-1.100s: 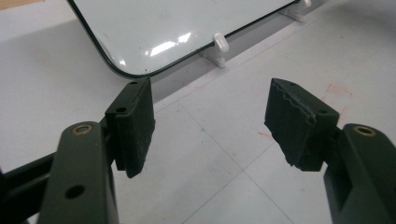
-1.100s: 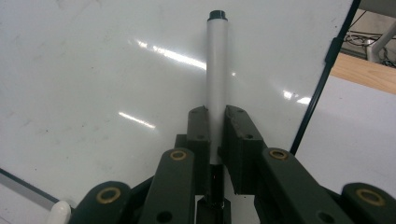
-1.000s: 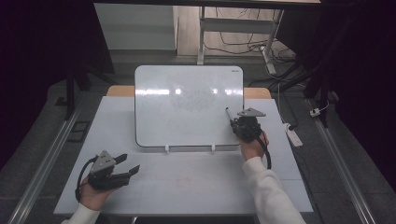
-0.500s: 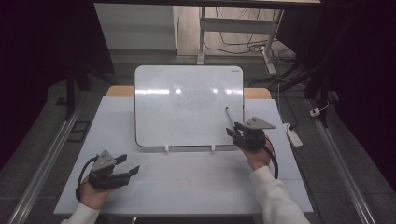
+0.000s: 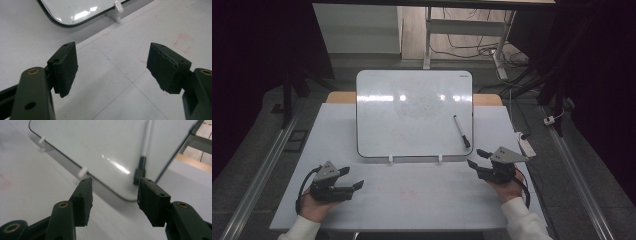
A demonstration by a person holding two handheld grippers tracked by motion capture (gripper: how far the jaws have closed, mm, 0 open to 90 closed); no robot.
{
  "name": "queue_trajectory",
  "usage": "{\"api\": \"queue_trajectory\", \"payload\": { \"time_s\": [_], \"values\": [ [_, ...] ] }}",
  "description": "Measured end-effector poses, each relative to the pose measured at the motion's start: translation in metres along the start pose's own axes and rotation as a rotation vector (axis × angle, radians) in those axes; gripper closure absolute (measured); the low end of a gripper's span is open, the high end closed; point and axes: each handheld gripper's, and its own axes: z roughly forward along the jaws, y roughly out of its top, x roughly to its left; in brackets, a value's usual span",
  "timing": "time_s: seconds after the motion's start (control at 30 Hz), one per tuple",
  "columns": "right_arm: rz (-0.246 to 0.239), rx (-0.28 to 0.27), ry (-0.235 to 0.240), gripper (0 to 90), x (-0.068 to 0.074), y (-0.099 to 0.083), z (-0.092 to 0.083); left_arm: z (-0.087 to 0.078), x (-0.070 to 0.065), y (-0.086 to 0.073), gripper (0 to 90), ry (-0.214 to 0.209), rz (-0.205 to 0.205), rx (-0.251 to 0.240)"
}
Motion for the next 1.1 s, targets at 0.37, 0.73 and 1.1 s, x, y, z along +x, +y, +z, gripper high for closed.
{"api": "queue_trajectory", "payload": {
  "time_s": [0.37,0.73,1.1],
  "values": [
    [0.063,0.080,-0.052,44.6,-0.018,-0.049,-0.024,0.004,0.000,-0.003,23.5,0.015,0.007,0.023],
    [0.030,0.102,-0.027,44.3,-0.011,-0.048,-0.016,0.005,0.000,-0.003,23.3,0.024,0.018,0.024],
    [0.030,0.112,-0.027,44.1,-0.010,-0.048,-0.013,0.005,-0.001,-0.003,23.3,0.025,0.023,0.022]
  ]
}}
